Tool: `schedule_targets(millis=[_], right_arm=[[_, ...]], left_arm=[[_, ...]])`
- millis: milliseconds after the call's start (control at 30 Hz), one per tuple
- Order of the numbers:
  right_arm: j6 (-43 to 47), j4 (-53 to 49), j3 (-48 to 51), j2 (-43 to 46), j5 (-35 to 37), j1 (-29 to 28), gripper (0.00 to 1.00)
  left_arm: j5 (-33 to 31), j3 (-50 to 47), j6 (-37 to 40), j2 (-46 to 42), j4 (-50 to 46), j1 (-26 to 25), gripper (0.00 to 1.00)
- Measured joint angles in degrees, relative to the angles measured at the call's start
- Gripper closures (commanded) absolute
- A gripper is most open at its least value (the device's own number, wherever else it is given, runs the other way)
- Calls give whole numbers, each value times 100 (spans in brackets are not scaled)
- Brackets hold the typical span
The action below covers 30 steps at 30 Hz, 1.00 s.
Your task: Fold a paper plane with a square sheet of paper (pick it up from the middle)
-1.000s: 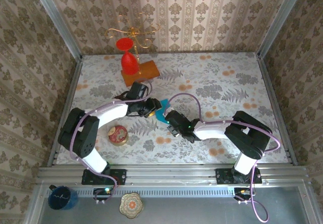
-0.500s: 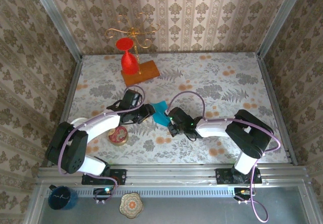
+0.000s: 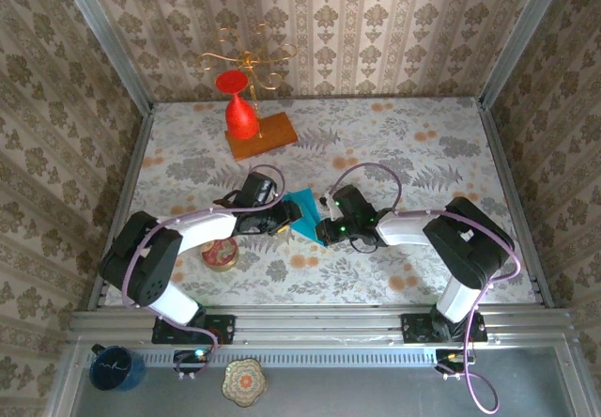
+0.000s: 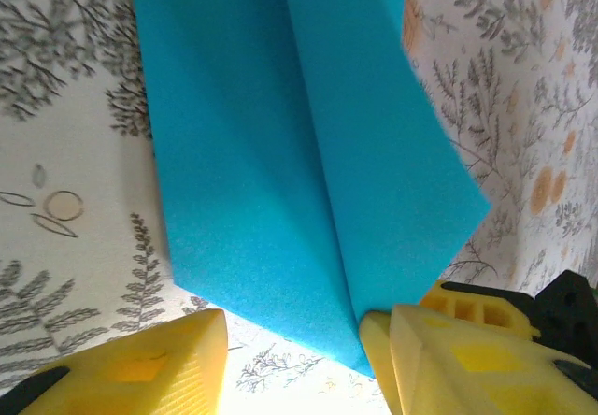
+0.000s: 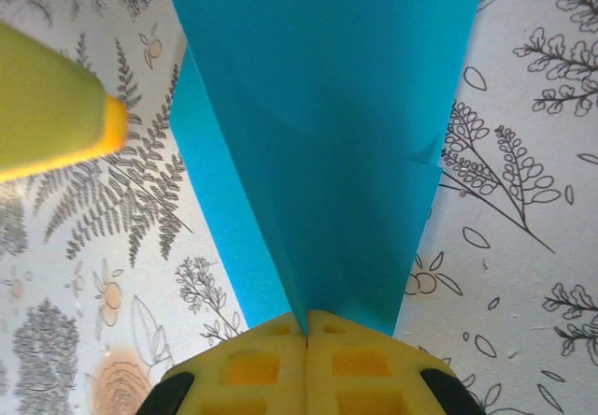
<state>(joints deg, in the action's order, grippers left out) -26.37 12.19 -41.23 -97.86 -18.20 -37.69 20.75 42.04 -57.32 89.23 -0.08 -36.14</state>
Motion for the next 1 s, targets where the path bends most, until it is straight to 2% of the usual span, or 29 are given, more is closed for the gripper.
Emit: schedule_targets(millis=[367,700,1000], right_arm=[[-728,588,321,-133,-881,339,100],[-1189,1196,551,-267,-1375,575,100],[-1484,1668,688,-398,-1668,710,100]], left_arm=[[291,262,129,455,247,-170,60],[374,509,337,730,286,-184,53],[339,688,509,909,66,-251,53]])
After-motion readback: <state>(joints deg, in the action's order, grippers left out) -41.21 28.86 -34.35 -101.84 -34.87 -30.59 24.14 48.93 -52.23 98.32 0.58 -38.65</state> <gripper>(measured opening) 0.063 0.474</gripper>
